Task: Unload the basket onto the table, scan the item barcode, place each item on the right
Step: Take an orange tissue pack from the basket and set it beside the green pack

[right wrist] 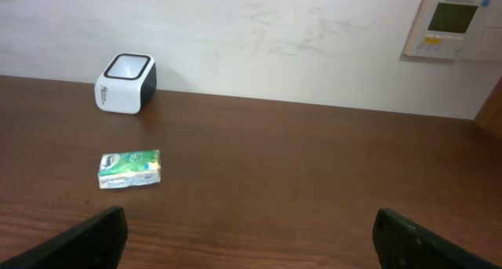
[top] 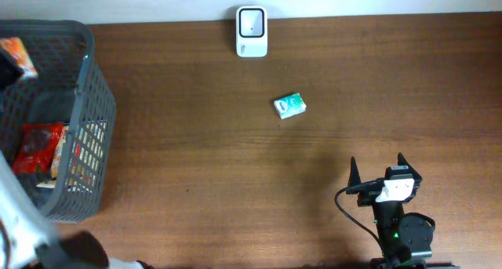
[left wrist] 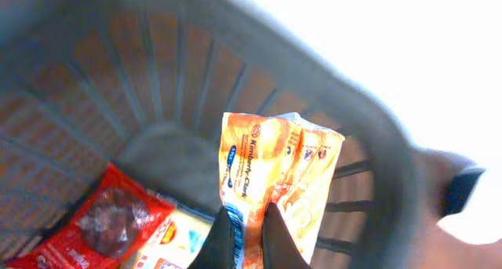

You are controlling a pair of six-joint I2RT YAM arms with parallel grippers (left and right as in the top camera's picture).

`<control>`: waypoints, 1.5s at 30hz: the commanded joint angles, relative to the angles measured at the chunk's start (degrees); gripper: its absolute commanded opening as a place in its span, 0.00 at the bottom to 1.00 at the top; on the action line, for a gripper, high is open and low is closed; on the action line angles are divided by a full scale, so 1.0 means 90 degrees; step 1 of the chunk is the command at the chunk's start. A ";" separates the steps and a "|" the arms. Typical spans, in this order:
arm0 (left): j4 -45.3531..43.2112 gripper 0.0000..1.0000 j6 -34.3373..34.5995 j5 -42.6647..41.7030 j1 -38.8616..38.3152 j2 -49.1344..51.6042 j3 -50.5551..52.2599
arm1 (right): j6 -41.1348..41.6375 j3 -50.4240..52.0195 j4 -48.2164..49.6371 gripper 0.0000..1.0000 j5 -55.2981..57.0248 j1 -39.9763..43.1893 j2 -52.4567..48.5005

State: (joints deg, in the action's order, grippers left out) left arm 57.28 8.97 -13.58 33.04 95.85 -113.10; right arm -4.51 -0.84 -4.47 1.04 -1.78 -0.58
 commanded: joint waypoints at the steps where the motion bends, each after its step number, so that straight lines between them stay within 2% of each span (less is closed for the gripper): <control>1: 0.0087 0.00 0.1877 -0.0481 -0.0015 -0.1035 -0.0119 | 0.0032 0.0058 -0.0022 0.98 0.0010 0.0034 0.0041; 3: 0.0085 0.00 0.1926 -0.1632 -0.0588 -0.1421 -0.0119 | 0.0032 0.0058 -0.0022 0.98 0.0007 0.0034 0.0041; 4: 0.0107 0.00 0.1923 -0.1800 -0.0874 -0.1423 -0.0119 | 0.0032 0.0058 -0.0022 0.98 0.0010 0.0034 0.0041; 7: 0.0364 0.00 0.1569 -0.1846 -0.2586 -0.1302 -0.0104 | 0.0032 0.0058 -0.0022 0.98 0.0010 0.0034 0.0041; 8: 0.0362 0.00 0.1273 -0.1792 -0.3092 -0.1260 -0.0104 | 0.0032 0.0058 -0.0022 0.98 0.0010 0.0034 0.0041; 9: 0.0481 0.00 0.0913 -0.1183 -0.3784 -0.1180 -0.0104 | 0.0032 0.0058 -0.0022 0.98 0.0010 0.0034 0.0041; 12: 0.0901 0.00 0.0891 -0.0058 -0.5017 -0.0867 -0.0104 | 0.0032 0.0058 -0.0022 0.98 0.0010 0.0034 0.0041; 17: 0.1307 0.00 0.0721 -0.0005 -0.6205 0.0126 -0.0104 | 0.0032 0.0058 -0.0022 0.98 0.0010 0.0034 0.0041; 27: 0.1634 0.00 0.0729 0.0041 -0.6812 0.2868 -0.0104 | 0.0032 0.0058 -0.0022 0.98 0.0010 0.0034 0.0041; 29: 0.1418 0.01 0.0731 0.0665 -0.6819 0.3315 -0.0104 | 0.0032 0.0058 -0.0022 0.98 0.0010 0.0034 0.0041; 33: 0.1205 0.06 0.0731 0.0690 -0.6836 0.3570 -0.0104 | 0.0032 0.0058 -0.0022 0.98 0.0010 0.0034 0.0041; 36: 0.1154 0.06 0.0731 0.1064 -0.6836 0.3786 -0.0104 | 0.0032 0.0058 -0.0022 0.98 0.0010 0.0034 0.0041; 41: 0.0748 0.08 0.0755 0.0940 -0.6839 0.4017 -0.0104 | 0.0032 0.0058 -0.0022 0.98 0.0010 0.0034 0.0041; 42: 0.0452 0.10 0.0755 0.0714 -0.6839 0.4017 -0.0104 | 0.0032 0.0058 -0.0022 0.98 0.0010 0.0034 0.0041; 44: -0.0049 0.25 0.0755 0.0291 -0.6866 0.4029 -0.0104 | 0.0032 0.0058 -0.0022 0.98 0.0010 0.0034 0.0041; 45: -0.0272 0.29 0.0753 0.0143 -0.6902 0.4029 -0.0104 | 0.0032 0.0058 -0.0022 0.98 0.0010 0.0034 0.0041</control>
State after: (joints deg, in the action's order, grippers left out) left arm 57.39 16.03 -7.79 -28.25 131.66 -113.84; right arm -4.51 -0.84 -4.47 1.04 -1.78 -0.58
